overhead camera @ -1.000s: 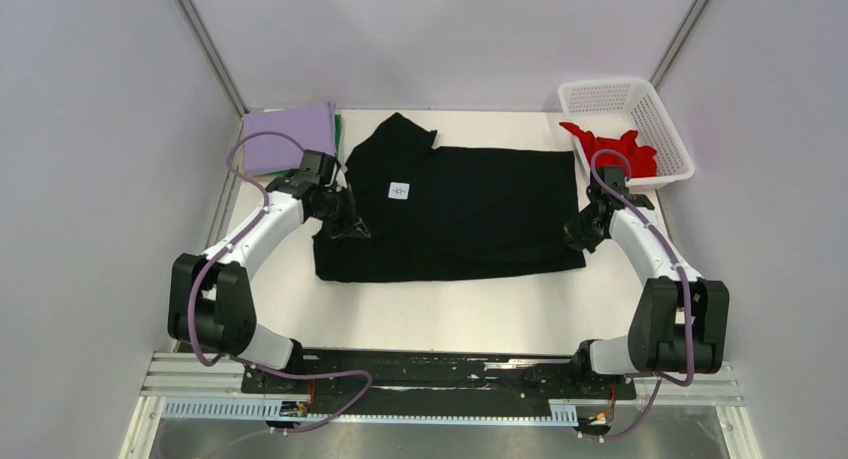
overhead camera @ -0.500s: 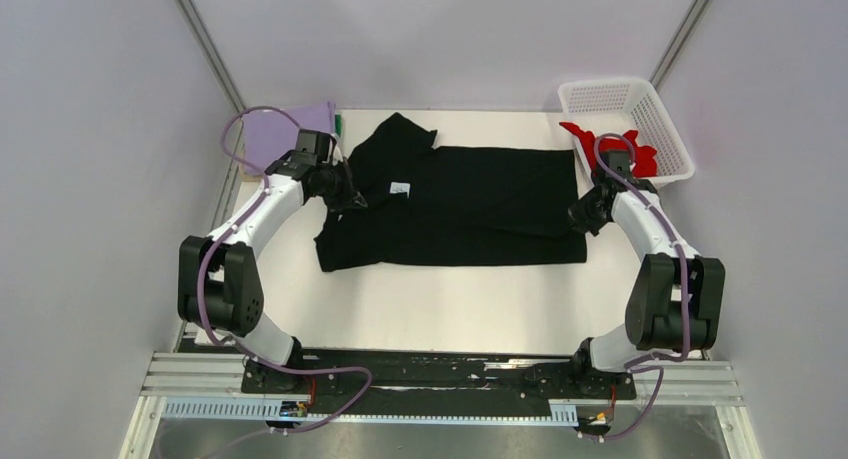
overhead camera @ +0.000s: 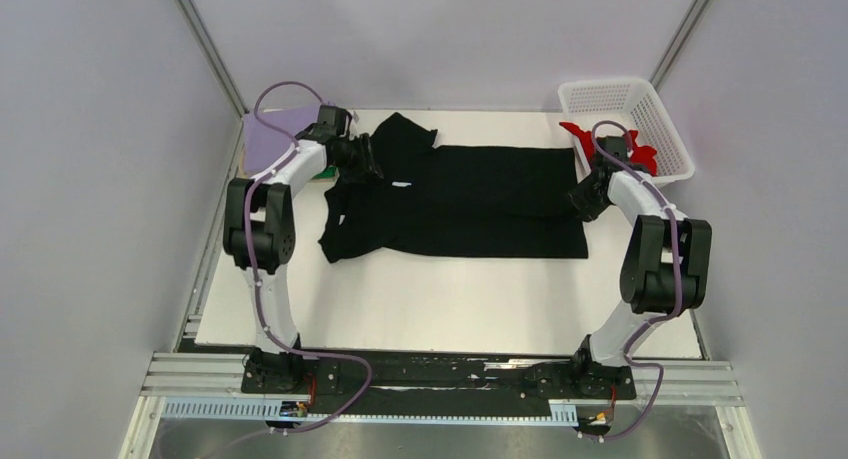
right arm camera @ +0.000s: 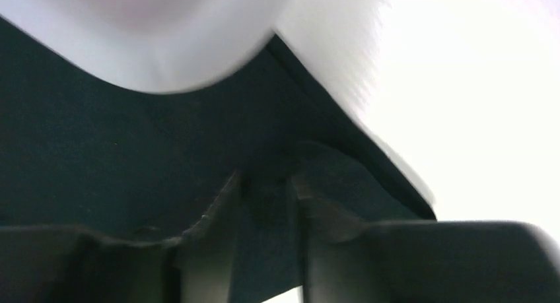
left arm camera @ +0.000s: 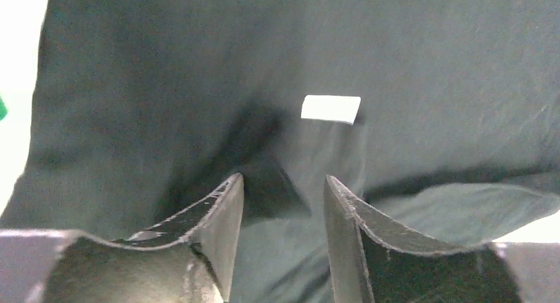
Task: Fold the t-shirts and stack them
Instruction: Fold the flattened tshirt in 1/3 of the way
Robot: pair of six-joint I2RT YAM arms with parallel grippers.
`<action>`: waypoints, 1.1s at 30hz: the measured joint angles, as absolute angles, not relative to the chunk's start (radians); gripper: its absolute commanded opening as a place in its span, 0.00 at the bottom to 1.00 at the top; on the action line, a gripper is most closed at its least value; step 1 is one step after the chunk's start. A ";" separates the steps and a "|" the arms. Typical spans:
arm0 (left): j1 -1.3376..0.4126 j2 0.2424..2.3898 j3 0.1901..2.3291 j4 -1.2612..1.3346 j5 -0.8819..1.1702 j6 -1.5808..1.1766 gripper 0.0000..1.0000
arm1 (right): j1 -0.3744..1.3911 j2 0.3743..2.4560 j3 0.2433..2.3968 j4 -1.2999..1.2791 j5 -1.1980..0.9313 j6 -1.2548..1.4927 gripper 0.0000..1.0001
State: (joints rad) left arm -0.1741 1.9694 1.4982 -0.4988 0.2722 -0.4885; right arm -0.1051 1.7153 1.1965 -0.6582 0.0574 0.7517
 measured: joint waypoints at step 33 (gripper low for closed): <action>-0.144 1.702 0.981 -0.292 0.308 -0.596 1.00 | 0.052 1.643 0.948 -0.406 -0.037 0.577 1.00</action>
State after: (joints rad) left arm -0.1440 1.7016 0.9810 -0.2916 0.3080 -0.5964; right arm 0.0517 1.6432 0.9478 -0.4061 -0.0372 0.5770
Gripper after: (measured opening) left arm 0.996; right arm 0.998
